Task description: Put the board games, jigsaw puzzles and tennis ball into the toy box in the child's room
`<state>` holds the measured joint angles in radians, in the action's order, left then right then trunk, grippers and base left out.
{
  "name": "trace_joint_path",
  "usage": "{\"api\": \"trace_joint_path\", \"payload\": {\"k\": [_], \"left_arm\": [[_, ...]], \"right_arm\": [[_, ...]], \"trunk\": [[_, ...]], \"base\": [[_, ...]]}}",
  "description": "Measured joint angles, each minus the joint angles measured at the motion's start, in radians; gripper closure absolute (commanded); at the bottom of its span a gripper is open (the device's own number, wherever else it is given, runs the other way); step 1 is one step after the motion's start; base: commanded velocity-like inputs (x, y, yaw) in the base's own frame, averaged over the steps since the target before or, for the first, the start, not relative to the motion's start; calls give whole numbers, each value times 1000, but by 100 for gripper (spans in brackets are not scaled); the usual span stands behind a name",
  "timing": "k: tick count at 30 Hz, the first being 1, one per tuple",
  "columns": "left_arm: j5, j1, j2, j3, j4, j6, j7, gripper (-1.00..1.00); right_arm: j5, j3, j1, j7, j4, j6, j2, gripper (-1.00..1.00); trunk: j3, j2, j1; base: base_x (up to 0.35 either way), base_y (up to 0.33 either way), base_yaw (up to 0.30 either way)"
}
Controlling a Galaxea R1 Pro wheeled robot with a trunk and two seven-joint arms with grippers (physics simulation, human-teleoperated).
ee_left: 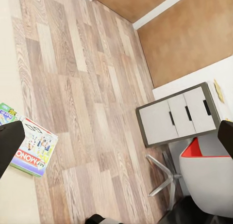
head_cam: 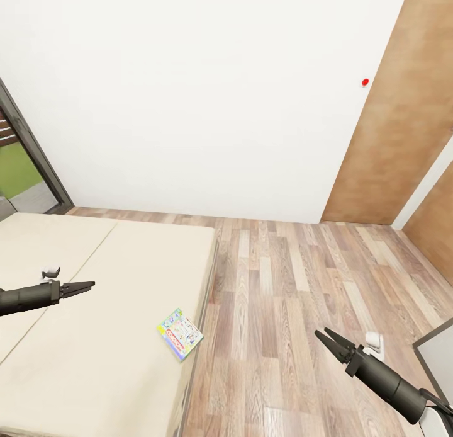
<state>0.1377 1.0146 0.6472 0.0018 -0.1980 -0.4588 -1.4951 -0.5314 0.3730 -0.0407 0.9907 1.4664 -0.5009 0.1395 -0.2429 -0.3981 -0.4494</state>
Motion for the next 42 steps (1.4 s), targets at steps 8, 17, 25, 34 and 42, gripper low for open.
{"api": "trace_joint_path", "payload": {"k": [8, 17, 25, 34, 42], "left_arm": [[0, 0, 0, 0, 0, 0, 0, -100], [0, 0, 0, 0, 0, 0, 0, -100], [0, 0, 0, 0, 0, 0, 0, -100], [0, 0, 0, 0, 0, 0, 0, -100], [0, 0, 0, -1, 0, 0, 0, -100]], "right_arm": [[2, -3, 0, -29, 2, 0, 0, -100], [2, -6, 0, -60, 3, -4, 0, -100], [2, -7, 0, -69, 2, -7, 0, -100], [3, -7, 0, -71, 4, -7, 0, -100], [3, -8, 0, -71, 7, -6, 0, -100]], "trunk": [[1, 0, 0], [6, 0, 0], [7, 0, 0], [8, 0, 0], [8, 0, 0]], "base": [[0, -59, 76], [0, -61, 183], [0, -12, 52], [0, -2, 67], [0, 0, 233]]}}
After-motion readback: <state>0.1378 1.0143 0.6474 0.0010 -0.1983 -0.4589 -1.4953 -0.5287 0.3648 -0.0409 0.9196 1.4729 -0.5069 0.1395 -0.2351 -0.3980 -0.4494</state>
